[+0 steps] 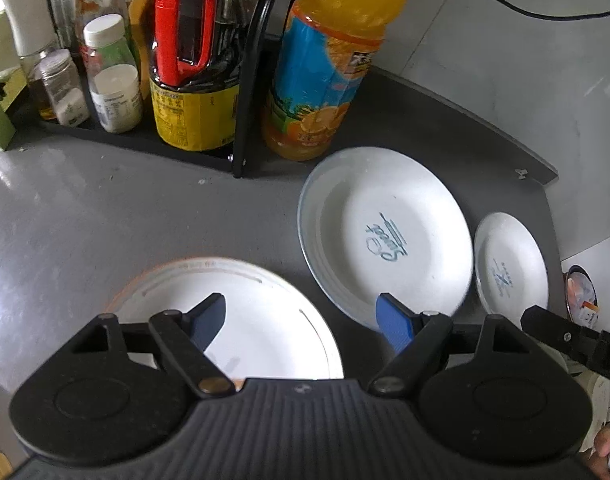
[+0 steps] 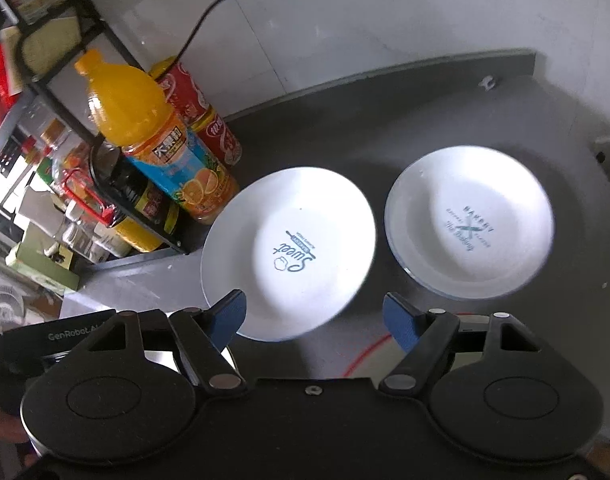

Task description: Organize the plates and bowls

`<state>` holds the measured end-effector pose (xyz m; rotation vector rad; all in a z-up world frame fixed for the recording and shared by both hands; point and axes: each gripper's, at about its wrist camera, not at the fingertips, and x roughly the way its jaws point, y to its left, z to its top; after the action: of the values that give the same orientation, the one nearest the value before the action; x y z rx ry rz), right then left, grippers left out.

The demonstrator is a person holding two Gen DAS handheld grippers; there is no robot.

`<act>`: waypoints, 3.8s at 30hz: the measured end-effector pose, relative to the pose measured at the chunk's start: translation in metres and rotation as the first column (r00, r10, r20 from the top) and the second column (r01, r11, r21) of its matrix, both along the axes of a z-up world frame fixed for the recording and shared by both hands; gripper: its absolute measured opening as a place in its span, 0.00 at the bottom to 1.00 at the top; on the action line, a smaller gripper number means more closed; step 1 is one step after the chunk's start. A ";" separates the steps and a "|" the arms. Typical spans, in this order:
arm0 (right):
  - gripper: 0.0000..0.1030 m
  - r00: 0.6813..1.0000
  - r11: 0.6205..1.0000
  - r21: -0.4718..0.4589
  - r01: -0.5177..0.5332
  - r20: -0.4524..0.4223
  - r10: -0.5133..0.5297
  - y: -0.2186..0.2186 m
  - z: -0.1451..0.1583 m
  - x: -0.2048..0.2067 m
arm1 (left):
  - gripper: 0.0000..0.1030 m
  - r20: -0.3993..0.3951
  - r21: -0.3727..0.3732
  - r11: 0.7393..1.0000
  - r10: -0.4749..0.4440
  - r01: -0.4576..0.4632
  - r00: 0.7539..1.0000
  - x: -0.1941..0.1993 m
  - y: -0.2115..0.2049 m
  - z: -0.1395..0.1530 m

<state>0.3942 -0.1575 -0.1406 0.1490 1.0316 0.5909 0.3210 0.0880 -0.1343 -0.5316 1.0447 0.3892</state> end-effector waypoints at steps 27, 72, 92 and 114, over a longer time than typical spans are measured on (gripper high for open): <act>0.37 0.980 0.983 -0.186 0.004 -0.193 -0.040 0.056 -0.075 0.092 | 0.29 -0.052 -0.127 0.992 -0.018 0.011 0.998 0.072 0.044 -0.079; 0.11 0.997 0.999 0.008 -0.051 -0.058 0.051 0.016 -0.049 0.076 | 0.11 0.125 -0.161 0.984 0.095 -0.074 0.988 0.034 0.038 -0.029; 0.11 0.988 0.982 0.112 -0.154 0.039 0.150 -0.003 -0.013 0.012 | 0.07 0.194 -0.133 0.964 0.254 -0.231 0.948 -0.058 0.009 0.026; 0.11 0.996 0.994 0.065 -0.089 0.034 0.087 0.037 -0.020 -0.065 | 0.06 0.173 -0.195 0.967 0.201 -0.166 0.964 -0.119 0.069 0.009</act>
<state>0.3293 -0.1204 -0.1607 0.1534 0.9924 0.7059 0.2018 0.1567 -0.1255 -0.8163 0.8500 0.4009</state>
